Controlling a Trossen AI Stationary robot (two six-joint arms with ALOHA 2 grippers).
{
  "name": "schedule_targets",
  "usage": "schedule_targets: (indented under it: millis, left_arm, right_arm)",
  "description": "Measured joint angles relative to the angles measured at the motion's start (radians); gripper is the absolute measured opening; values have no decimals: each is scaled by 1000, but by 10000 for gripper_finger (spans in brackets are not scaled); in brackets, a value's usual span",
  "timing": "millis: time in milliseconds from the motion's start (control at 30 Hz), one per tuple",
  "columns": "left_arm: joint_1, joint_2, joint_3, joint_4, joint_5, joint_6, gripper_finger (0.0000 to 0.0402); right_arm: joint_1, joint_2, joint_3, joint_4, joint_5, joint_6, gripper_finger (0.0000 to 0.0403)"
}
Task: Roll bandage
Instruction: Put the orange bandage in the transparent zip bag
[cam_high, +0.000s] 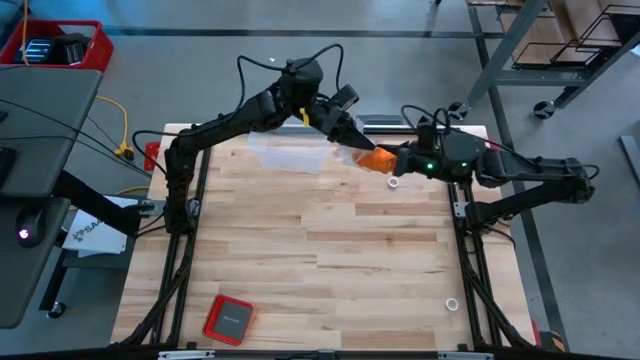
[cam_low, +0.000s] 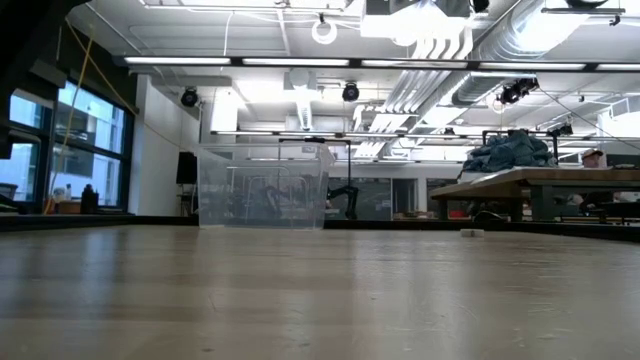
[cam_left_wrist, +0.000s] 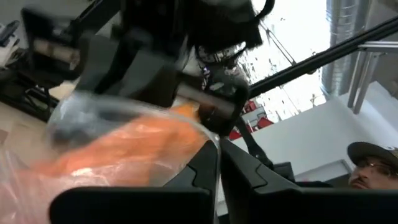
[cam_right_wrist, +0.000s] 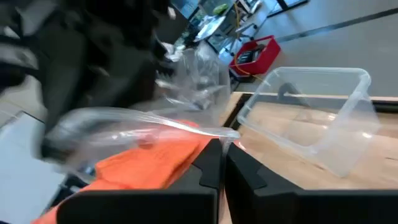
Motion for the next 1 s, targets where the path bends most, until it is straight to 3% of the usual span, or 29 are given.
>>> schedule_targets:
  millis: [433, 600, 667, 733, 833, 900, 1000]
  left_arm:
    - [10, 0, 0, -86, -30, 200, 174]
    - [18, 0, 1, -346, -48, 425, 202]
    - [11, 0, 1, -536, -132, 581, 203]
    - [-16, 0, -9, -718, -285, 758, 204]
    - [-73, -2, -85, -822, -417, 898, 204]
    - [-109, -2, -151, -805, -424, 920, 204]
    - [-160, -5, -265, -676, -426, 904, 204]
  right_arm:
    - [1, -116, 0, -200, -54, 139, 0]
    - [1, -125, 0, -358, -102, 214, 0]
    - [1, -122, 0, -469, -104, 265, 0]
    - [0, -114, -2, -543, -98, 313, 0]
    - [-1, -91, -3, -601, -99, 332, 0]
    - [-21, -66, -3, -608, -168, 317, 0]
    - [-59, 0, -3, -655, -421, 231, 0]
